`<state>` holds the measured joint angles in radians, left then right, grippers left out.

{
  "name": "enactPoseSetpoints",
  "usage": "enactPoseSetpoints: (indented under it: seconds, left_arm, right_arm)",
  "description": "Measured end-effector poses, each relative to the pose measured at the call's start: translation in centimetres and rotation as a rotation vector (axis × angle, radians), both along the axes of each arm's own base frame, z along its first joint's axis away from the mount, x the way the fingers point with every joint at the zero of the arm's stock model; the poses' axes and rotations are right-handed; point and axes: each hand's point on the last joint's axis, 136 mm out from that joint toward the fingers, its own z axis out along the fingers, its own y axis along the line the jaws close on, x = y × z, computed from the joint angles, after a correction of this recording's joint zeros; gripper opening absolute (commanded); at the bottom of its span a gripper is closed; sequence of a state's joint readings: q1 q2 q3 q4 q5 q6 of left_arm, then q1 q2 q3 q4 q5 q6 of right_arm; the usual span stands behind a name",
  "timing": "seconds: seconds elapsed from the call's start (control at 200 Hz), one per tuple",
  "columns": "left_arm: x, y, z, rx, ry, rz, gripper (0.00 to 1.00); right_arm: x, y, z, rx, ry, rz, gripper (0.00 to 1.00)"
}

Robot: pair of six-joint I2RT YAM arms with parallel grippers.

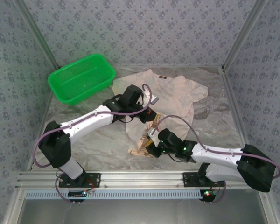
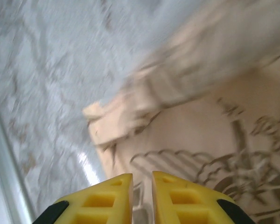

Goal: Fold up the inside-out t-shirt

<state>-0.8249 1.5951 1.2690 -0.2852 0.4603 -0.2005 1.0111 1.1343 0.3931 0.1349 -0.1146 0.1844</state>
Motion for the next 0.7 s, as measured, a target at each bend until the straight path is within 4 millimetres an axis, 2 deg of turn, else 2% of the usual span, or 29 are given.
enactPoseSetpoints:
  seconds: [0.055,0.12,0.295,0.46,0.585,0.7]
  left_arm:
    - [0.1,-0.2,0.5,-0.015,-0.014,-0.004,0.0]
    - [0.2,-0.3,0.6,-0.021,-0.02,-0.004,0.0]
    - [0.3,-0.2,0.7,-0.024,-0.018,-0.002,0.0]
    - [0.1,-0.1,1.4,-0.039,-0.029,-0.014,0.0]
    - [0.0,0.1,2.3,-0.057,-0.042,-0.015,0.0]
    - [0.0,0.1,2.5,-0.063,-0.042,-0.017,0.0]
  right_arm:
    - [-0.9,0.0,-0.5,-0.005,0.013,0.051,0.26]
    - [-1.3,0.1,-0.6,-0.011,0.002,0.077,0.41]
    - [0.3,-0.6,-0.5,-0.036,-0.073,-0.001,0.48]
    - [5.5,-4.4,-1.3,-0.087,-0.098,-0.355,0.62]
    - [6.8,-6.4,-3.5,-0.155,-0.065,-0.503,0.69]
    - [7.7,-7.0,-4.9,-0.213,-0.044,-0.577,0.73]
